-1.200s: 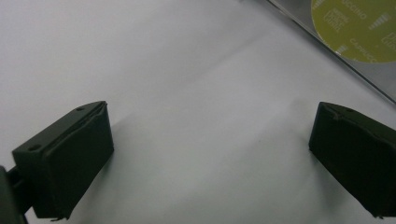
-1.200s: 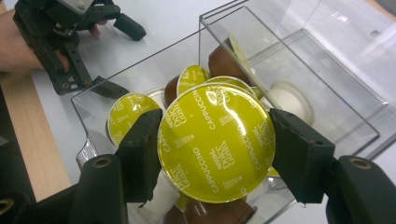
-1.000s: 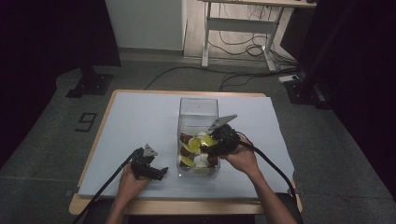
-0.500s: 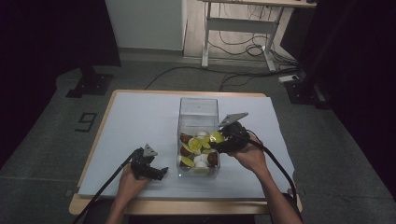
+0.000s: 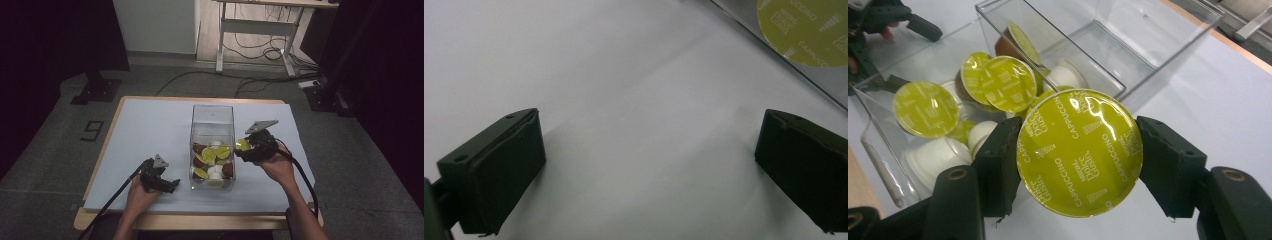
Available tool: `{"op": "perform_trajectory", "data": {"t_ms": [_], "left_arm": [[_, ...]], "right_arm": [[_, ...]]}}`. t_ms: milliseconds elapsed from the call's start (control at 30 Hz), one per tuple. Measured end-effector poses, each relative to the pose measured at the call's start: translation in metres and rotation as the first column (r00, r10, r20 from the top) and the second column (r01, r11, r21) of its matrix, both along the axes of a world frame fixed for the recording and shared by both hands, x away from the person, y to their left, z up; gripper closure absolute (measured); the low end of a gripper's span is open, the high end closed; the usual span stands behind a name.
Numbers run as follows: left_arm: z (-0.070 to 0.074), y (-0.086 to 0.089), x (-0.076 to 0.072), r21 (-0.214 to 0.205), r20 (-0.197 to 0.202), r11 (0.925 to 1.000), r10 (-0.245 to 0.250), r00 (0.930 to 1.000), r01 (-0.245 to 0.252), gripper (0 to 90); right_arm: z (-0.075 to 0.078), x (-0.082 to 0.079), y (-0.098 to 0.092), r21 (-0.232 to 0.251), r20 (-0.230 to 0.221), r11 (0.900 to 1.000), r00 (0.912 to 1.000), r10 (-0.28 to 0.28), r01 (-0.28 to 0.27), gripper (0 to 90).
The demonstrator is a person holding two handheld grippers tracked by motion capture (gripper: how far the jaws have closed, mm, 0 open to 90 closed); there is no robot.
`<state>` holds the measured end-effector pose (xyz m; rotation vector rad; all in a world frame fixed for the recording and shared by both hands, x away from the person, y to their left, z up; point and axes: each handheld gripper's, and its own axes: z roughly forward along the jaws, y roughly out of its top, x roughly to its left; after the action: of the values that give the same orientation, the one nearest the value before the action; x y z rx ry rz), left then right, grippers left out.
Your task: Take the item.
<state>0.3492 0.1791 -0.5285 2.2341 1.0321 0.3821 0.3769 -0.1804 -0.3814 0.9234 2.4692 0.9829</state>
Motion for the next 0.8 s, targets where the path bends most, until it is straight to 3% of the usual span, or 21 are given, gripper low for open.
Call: {"op": "perform_trajectory", "data": {"t_ms": [800], "left_arm": [[0.000,0.000,0.000,0.001,0.000,1.0000,0.000,1.0000,0.000,0.0]], "right_arm": [[-0.011,-0.001,-0.047,-0.004,-0.001,0.9946,0.9946,-0.104,0.104,37.9]]}}
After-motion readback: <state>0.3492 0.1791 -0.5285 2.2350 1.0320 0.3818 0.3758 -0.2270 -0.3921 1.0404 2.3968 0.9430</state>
